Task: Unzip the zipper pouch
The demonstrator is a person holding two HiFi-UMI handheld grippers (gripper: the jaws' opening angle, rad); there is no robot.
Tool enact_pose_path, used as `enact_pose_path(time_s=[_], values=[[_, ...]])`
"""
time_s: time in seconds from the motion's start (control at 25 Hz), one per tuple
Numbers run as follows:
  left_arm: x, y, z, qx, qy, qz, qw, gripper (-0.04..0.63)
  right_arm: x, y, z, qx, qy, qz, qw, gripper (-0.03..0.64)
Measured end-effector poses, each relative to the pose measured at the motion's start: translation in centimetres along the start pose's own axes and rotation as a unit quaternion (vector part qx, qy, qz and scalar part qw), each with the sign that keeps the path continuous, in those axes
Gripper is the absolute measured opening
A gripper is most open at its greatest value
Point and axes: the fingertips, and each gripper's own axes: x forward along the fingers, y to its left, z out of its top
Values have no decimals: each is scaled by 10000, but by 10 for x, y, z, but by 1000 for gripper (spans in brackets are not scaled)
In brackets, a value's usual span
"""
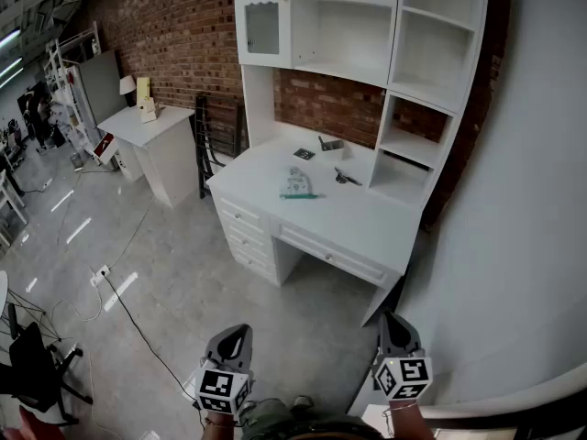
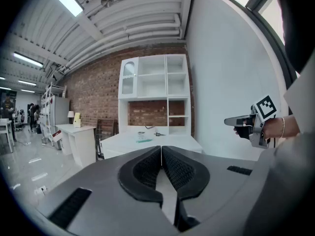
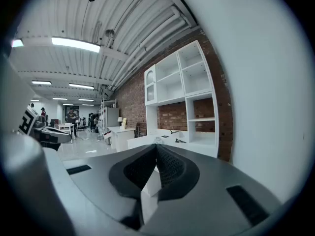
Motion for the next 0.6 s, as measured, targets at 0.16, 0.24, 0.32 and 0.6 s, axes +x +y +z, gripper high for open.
enact_pose_path(time_s=[0.16,0.24,0.32,0.6], values=[[-6,4,-5,63,9,-6,10000,3,-3,6,-6,27,43,-43,10000,2],[-9,5,-5,39,24,6,10000,3,-5,9,-8,-6,76,-38,10000,2],[-10,5,-5,11,14,9,10000,3,-6,11,-9,-22,92,-32,9999,2],[-13,-3,-7,52,-27,-157,9999,3,-3,7,-12,29,123,-238,9996,2]])
